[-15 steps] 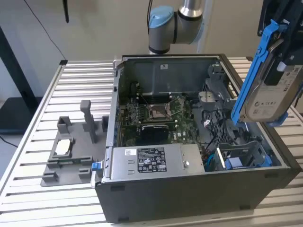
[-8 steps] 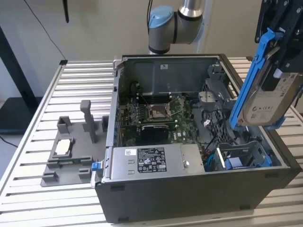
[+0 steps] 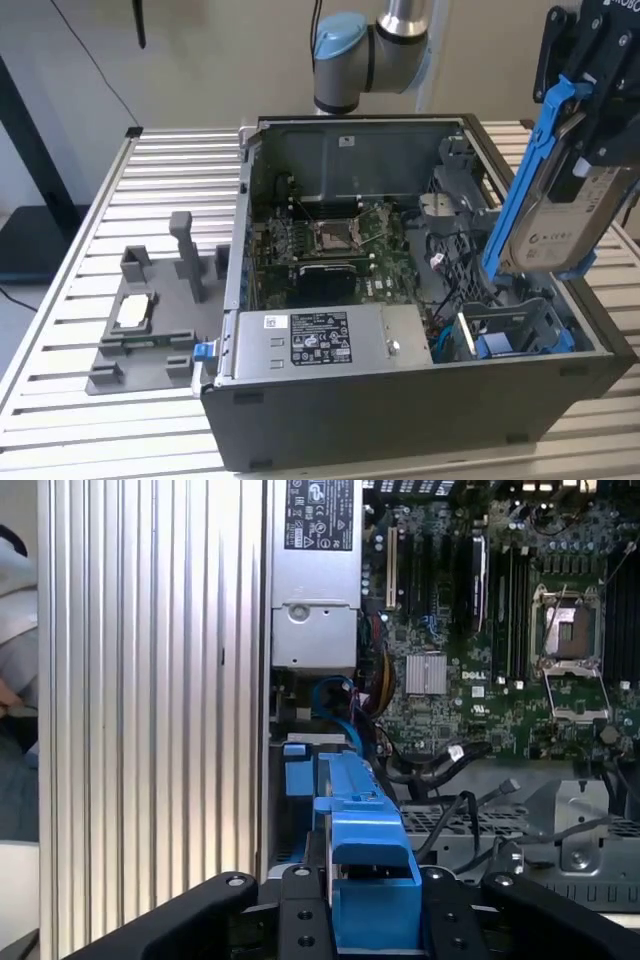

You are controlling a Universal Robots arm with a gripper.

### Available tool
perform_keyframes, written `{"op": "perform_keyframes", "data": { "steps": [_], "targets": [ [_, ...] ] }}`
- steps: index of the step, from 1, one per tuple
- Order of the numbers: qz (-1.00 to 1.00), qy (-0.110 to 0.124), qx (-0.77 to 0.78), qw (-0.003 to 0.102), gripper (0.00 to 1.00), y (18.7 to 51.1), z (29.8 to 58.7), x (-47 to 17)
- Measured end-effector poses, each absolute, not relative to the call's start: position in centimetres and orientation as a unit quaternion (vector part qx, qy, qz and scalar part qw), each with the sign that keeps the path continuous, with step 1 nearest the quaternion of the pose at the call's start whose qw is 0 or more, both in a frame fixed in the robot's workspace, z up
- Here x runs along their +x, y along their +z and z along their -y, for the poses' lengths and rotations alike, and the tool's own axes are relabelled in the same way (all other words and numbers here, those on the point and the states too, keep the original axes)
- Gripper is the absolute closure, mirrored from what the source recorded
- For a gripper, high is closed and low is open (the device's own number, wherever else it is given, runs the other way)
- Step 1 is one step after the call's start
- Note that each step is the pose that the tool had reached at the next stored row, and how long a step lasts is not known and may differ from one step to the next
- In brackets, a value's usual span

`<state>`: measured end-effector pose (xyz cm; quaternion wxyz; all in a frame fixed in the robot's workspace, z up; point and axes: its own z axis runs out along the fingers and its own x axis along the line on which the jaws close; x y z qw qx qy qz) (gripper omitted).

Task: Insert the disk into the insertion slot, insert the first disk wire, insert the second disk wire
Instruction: 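Insert the disk into the insertion slot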

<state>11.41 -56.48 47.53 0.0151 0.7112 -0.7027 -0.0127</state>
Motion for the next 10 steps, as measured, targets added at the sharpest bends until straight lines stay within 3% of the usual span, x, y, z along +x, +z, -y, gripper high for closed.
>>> {"op": "perform_keyframes", "data": {
  "steps": [10],
  "targets": [
    [0.695,-0.012,0.719,0.015,0.68,46.1,56.7,11.4]
  ]
}}
